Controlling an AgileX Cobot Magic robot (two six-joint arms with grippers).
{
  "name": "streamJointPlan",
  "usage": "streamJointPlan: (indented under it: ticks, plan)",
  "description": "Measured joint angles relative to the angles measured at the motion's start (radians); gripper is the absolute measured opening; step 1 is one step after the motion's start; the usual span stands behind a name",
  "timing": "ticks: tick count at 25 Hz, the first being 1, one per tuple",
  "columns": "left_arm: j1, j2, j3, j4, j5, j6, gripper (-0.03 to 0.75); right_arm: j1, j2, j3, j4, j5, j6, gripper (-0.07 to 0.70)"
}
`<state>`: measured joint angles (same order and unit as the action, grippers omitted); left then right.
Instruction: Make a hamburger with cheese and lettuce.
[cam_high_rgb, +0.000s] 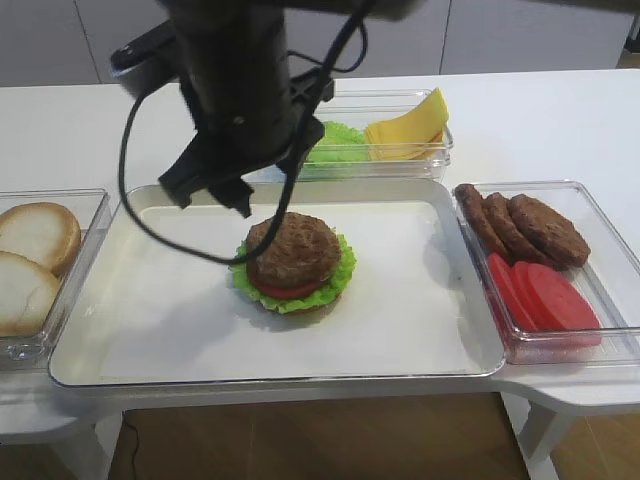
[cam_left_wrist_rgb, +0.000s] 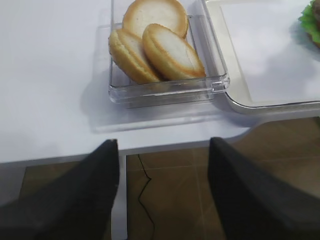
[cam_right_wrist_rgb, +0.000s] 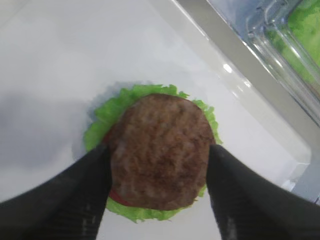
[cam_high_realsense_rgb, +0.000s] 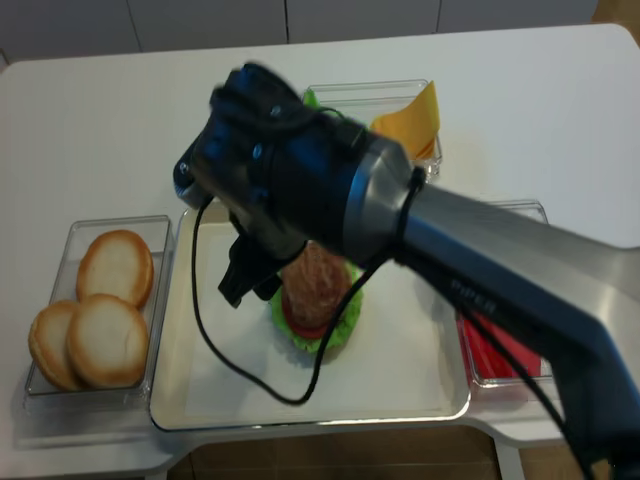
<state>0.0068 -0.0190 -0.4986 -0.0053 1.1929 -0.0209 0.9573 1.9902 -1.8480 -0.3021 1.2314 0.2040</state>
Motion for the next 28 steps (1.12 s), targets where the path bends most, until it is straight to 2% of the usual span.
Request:
streamJointPlan:
  ticks: [6, 14, 19, 23, 28]
  plan:
    - [0.0, 0.0, 0.0, 0.005, 0.0, 0.0, 0.421, -0.207, -0.061, -0.006, 0.143, 0.004, -0.056, 0.428]
    - [0.0, 0.0, 0.0, 0.0, 0.0, 0.0, 0.421, -0.595, -0.082, -0.011, 0.373, 0.006, -0.112, 0.426]
    - [0.0, 0.0, 0.0, 0.0, 0.0, 0.0, 0.421, -0.795, -0.086, -0.011, 0.443, 0.008, -0.129, 0.426]
    - [0.0, 0.0, 0.0, 0.0, 0.0, 0.0, 0.421, -0.872, -0.095, -0.011, 0.434, 0.009, -0.131, 0.418]
    - [0.0, 0.0, 0.0, 0.0, 0.0, 0.0, 0.421, -0.884, -0.169, 0.028, 0.414, 0.012, -0.131, 0.414]
